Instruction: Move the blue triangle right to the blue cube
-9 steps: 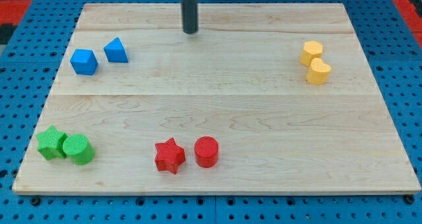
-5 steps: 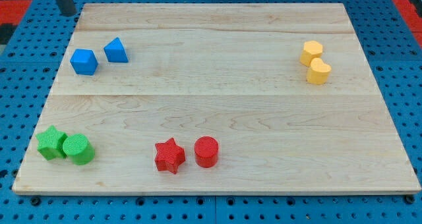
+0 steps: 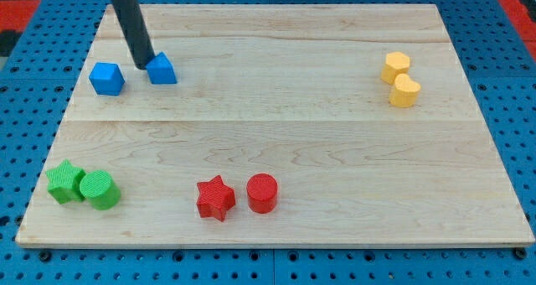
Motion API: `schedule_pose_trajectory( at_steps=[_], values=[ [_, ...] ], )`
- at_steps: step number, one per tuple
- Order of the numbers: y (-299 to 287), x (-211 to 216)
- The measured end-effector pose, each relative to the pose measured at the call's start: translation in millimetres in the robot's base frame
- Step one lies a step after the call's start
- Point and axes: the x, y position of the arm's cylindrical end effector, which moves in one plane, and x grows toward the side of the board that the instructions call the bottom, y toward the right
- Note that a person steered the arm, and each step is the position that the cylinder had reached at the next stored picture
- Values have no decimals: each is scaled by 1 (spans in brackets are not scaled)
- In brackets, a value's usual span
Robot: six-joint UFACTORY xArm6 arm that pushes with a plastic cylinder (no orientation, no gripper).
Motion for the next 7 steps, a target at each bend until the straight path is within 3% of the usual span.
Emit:
schedule_pose_trajectory(
  at_steps=[2,3,4,5,6,7],
  values=[
    [38,15],
    [49,-7],
    [126,-43],
    [287,-46],
    [388,-46],
    [415,-27]
  ],
)
